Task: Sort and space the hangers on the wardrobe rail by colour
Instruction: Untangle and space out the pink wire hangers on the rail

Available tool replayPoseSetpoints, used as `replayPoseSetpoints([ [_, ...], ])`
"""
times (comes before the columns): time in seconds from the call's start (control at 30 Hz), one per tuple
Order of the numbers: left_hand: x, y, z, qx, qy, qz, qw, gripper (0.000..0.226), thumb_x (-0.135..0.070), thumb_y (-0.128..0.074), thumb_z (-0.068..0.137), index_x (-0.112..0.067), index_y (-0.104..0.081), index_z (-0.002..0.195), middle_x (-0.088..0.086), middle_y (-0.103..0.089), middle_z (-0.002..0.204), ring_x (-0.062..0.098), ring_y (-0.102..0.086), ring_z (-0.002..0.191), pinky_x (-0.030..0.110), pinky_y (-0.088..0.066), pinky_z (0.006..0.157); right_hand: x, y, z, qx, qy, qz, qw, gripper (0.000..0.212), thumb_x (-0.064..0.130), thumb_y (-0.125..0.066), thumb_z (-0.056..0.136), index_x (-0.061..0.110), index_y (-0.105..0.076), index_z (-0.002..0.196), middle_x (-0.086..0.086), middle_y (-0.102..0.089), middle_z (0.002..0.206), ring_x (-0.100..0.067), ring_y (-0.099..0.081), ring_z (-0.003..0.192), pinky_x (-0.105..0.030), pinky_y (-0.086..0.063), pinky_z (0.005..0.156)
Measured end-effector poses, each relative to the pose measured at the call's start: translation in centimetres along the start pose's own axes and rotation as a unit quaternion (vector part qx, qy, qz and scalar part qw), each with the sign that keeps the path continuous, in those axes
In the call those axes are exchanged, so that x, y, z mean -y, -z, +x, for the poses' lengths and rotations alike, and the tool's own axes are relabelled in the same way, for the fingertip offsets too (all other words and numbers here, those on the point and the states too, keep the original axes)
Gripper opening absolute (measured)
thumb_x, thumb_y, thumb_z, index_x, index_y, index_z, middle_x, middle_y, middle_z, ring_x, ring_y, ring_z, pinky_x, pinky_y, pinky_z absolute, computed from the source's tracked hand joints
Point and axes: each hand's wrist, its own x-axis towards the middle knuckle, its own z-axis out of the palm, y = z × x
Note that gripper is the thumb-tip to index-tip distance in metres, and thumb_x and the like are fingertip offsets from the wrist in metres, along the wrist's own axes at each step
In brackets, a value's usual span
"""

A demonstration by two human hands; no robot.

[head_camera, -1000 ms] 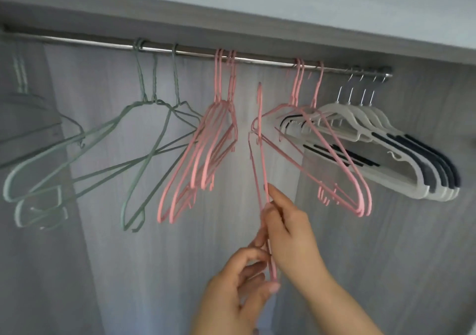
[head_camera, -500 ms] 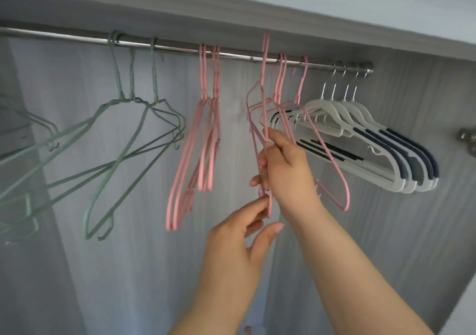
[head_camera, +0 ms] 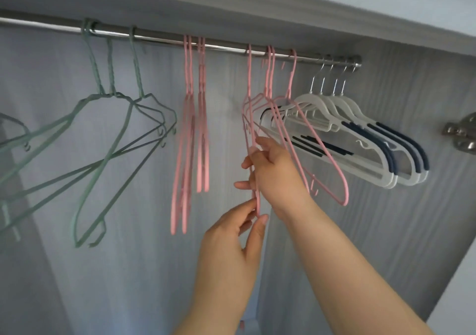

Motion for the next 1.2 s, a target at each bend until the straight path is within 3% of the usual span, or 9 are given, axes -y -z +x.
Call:
replayPoseSetpoints([
  [0.07,-0.1,0.3,-0.9,-0.007,-0.029,0.043,0.999,0.039,-0.047,-0.052,0.076,-0.041,-0.047,0.114,-0.05,-0.051,0.095,-0.007,-0.06,0.088,0.008,-0.047,0.073,0.2,0.3,-0.5,-0.006,0.039,-0.107,0.993,0.049,0.013,-0.039,0.096,0.01,-0.024,0.143,-0.001,-0.056,0.104,-0.007,-0.065,0.073,-0.013,-0.05,0.064],
  [0.13,-0.2,0.9,-1.8,-0.043,-0.068,0.079,0.994,0.037,-0.048,-0.052,0.075,-0.037,-0.051,0.11,-0.034,-0.054,0.103,-0.005,-0.06,0.082,0.004,-0.045,0.07,0.8,0.6,-1.4,-0.049,0.136,-0.26,0.955,0.053,0.016,-0.042,0.095,0.011,-0.023,0.144,-0.007,-0.038,0.139,-0.019,-0.048,0.121,-0.006,-0.032,0.087],
  [0.23,-0.8,2.0,-2.6,-0.128,-0.113,0.093,0.981,0.017,-0.038,-0.061,0.071,-0.032,-0.06,0.087,-0.016,-0.057,0.086,-0.008,-0.055,0.069,-0.003,-0.037,0.066,3.1,-0.2,-3.2,-0.097,0.307,-0.253,0.912,0.042,0.01,-0.038,0.094,0.008,-0.04,0.136,-0.009,-0.038,0.141,-0.008,-0.039,0.123,0.004,-0.02,0.092],
  [0.37,-1.9,3.4,-2.5,-0.169,-0.144,0.084,0.971,0.022,-0.03,-0.063,0.073,-0.028,-0.057,0.093,-0.017,-0.052,0.083,-0.004,-0.054,0.069,0.0,-0.039,0.067,5.0,-1.8,-2.4,0.039,0.161,-0.191,0.967,0.045,0.02,-0.04,0.096,0.013,-0.033,0.14,-0.003,-0.043,0.142,-0.013,-0.042,0.128,-0.01,-0.028,0.094],
  [0.53,-3.5,5.8,-1.3,-0.182,-0.14,0.09,0.969,0.039,-0.019,-0.063,0.078,-0.033,-0.049,0.112,-0.018,-0.049,0.103,0.0,-0.059,0.075,0.004,-0.043,0.069,4.2,-3.8,-2.0,0.1,0.035,-0.07,0.992,0.03,0.011,-0.045,0.09,-0.007,-0.043,0.114,-0.022,-0.061,0.098,-0.028,-0.058,0.085,-0.054,-0.046,0.093],
  [0.6,-4.0,6.6,-0.6,-0.161,-0.125,0.106,0.973,0.047,-0.016,-0.061,0.078,-0.033,-0.045,0.119,-0.016,-0.05,0.106,-0.003,-0.058,0.078,0.001,-0.041,0.07,3.6,-4.1,-1.8,0.105,0.045,-0.043,0.993,0.023,0.005,-0.041,0.09,-0.009,-0.05,0.105,-0.024,-0.058,0.08,-0.022,-0.051,0.067,-0.047,-0.054,0.076],
  [0.73,-3.9,7.5,1.1,-0.118,-0.097,0.155,0.976,0.047,-0.011,-0.063,0.082,-0.023,-0.05,0.125,-0.013,-0.052,0.105,-0.003,-0.056,0.078,-0.001,-0.041,0.067,3.2,-5.0,-1.4,0.109,0.089,-0.007,0.99,0.025,-0.001,-0.04,0.087,0.005,-0.047,0.064,-0.007,-0.041,0.053,-0.01,-0.038,0.036,-0.017,-0.033,0.037],
  [0.93,-3.4,8.9,1.9,-0.134,-0.09,0.194,0.968,0.032,-0.004,-0.066,0.078,-0.019,-0.064,0.106,-0.021,-0.052,0.079,-0.007,-0.054,0.072,0.0,-0.04,0.065,3.0,-6.8,-0.3,0.122,0.08,0.069,0.987,0.029,-0.005,-0.046,0.082,0.013,-0.048,0.059,0.009,-0.041,0.032,-0.008,-0.035,0.028,-0.015,-0.028,0.033],
  [1.2,-2.3,10.9,1.7,-0.162,-0.064,0.218,0.96,0.031,-0.001,-0.065,0.078,-0.016,-0.065,0.106,-0.008,-0.058,0.093,-0.01,-0.054,0.073,-0.003,-0.037,0.064,3.0,-10.4,-0.3,0.14,0.118,0.045,0.982,0.038,-0.001,-0.044,0.084,0.015,-0.038,0.05,0.01,-0.035,0.033,-0.009,-0.035,0.029,-0.016,-0.029,0.033],
])
